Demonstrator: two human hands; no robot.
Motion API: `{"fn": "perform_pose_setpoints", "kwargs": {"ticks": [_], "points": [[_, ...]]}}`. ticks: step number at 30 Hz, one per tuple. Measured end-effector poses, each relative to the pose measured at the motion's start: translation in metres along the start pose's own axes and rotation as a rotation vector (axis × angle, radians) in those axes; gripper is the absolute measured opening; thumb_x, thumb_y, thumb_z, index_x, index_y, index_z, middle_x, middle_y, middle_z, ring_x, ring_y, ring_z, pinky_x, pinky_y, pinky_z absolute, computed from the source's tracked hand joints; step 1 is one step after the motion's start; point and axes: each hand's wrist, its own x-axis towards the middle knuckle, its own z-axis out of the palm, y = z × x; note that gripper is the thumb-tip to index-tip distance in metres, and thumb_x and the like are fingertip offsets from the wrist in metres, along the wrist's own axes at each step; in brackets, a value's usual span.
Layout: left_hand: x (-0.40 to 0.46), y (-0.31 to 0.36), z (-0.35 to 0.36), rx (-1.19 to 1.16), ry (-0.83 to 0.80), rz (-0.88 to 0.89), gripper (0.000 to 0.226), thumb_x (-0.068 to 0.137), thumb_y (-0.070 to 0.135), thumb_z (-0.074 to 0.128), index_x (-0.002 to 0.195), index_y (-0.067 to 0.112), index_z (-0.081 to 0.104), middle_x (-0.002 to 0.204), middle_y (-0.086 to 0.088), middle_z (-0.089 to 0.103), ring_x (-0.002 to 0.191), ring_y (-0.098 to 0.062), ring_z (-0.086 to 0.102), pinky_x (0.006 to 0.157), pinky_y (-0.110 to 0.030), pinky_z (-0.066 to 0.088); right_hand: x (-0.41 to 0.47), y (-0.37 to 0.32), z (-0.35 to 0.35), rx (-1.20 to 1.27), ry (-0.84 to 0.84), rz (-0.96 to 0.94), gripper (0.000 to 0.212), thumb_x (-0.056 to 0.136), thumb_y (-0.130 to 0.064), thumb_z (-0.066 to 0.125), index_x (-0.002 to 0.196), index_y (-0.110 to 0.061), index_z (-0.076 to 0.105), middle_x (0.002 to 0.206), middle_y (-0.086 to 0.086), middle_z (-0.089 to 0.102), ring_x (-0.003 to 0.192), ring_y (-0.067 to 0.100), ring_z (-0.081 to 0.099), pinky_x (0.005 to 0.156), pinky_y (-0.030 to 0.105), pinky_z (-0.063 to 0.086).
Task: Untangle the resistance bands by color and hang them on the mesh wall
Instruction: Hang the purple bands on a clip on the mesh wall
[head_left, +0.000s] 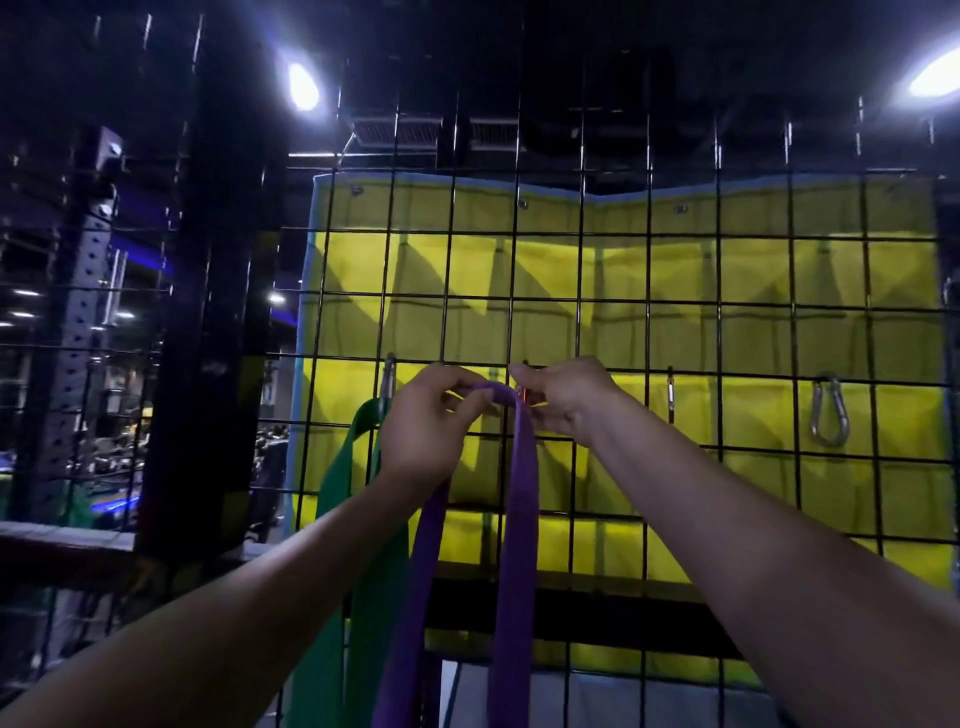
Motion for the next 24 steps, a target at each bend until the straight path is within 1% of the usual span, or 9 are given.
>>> {"fn": "perform_pose_setpoints", "kwargs": {"ticks": [4,7,10,13,16,18,20,22,24], "points": [[0.002,0.003,0.000,-0.020,0.064,0.000,0.007,0.086,0.027,0.062,0.091,0.023,0.064,0.086,0.011,0.061,0.076,-0.002,0.056,0.066,-0.026,0.048,0.006,0.002,0.002,0.044,0.027,-0.010,0.046,0.077,-0.019,0.074,0.109,0.010,0.057,0.073,0.015,0.064,0.055,0.020,0.063,0.060,0.032,0.059],[0.007,0.003,-0.001,-0.064,0.092,-0.022,0.002,0.087,0.028,0.061,0.089,0.027,0.062,0.084,0.007,0.064,0.072,-0.010,0.062,0.065,-0.038,0.054,0.004,0.004,0.002,0.036,0.037,-0.030,0.046,0.076,-0.024,0.074,0.105,0.010,0.060,0.072,0.014,0.064,0.057,0.019,0.064,0.050,0.027,0.056],[0.014,0.005,0.001,-0.063,0.087,-0.025,0.005,0.085,0.033,0.061,0.081,0.034,0.059,0.080,0.007,0.064,0.073,-0.015,0.065,0.067,-0.047,0.056,0.005,0.005,0.001,0.061,0.038,-0.035,0.046,0.075,-0.024,0.075,0.100,0.011,0.060,0.078,0.017,0.065,0.065,0.023,0.066,0.053,0.028,0.058],[0.016,0.006,0.002,-0.047,0.066,-0.026,0.008,0.085,0.032,0.062,0.078,0.034,0.058,0.077,0.007,0.062,0.070,-0.019,0.066,0.062,-0.048,0.056,0.004,0.005,0.000,0.075,0.034,-0.038,0.041,0.076,-0.023,0.074,0.098,0.009,0.060,0.079,0.018,0.066,0.065,0.023,0.066,0.057,0.028,0.057],[0.017,0.002,0.000,-0.070,-0.011,-0.033,0.003,0.088,0.027,0.060,0.088,0.030,0.061,0.079,0.006,0.061,0.069,-0.017,0.067,0.060,-0.042,0.056,0.005,0.006,-0.001,0.084,0.043,-0.051,0.040,0.078,-0.021,0.072,0.100,0.011,0.060,0.081,0.019,0.065,0.065,0.023,0.065,0.058,0.028,0.056],[0.016,0.001,-0.001,-0.089,-0.108,-0.029,0.015,0.091,0.024,0.056,0.103,0.028,0.063,0.087,0.004,0.061,0.070,-0.011,0.066,0.056,-0.029,0.051,0.006,0.007,0.000,0.106,0.053,-0.055,0.036,0.080,-0.019,0.071,0.099,0.010,0.061,0.081,0.020,0.062,0.065,0.023,0.062,0.058,0.029,0.055],[0.015,0.001,-0.002,-0.079,-0.189,-0.018,0.024,0.093,0.023,0.052,0.115,0.029,0.060,0.101,0.003,0.059,0.071,-0.008,0.064,0.052,-0.017,0.045,0.008,0.008,0.001,0.080,0.077,-0.060,0.042,0.080,-0.021,0.071,0.100,0.013,0.061,0.080,0.020,0.063,0.066,0.024,0.062,0.062,0.032,0.057],[0.016,0.004,-0.003,-0.069,-0.234,-0.031,0.025,0.095,0.022,0.049,0.117,0.028,0.059,0.108,0.000,0.056,0.071,-0.008,0.063,0.050,-0.016,0.044,0.010,0.009,0.002,0.057,0.095,-0.072,0.044,0.078,-0.024,0.072,0.100,0.013,0.062,0.077,0.019,0.065,0.066,0.025,0.064,0.068,0.038,0.059],[0.019,0.007,-0.006,-0.043,-0.274,-0.030,0.025,0.095,0.019,0.047,0.118,0.025,0.057,0.109,-0.002,0.056,0.072,-0.008,0.060,0.050,-0.013,0.045,0.011,0.010,0.002,0.043,0.103,-0.083,0.043,0.078,-0.025,0.073,0.098,0.012,0.063,0.071,0.015,0.064,0.060,0.022,0.064,0.068,0.037,0.060]]}}
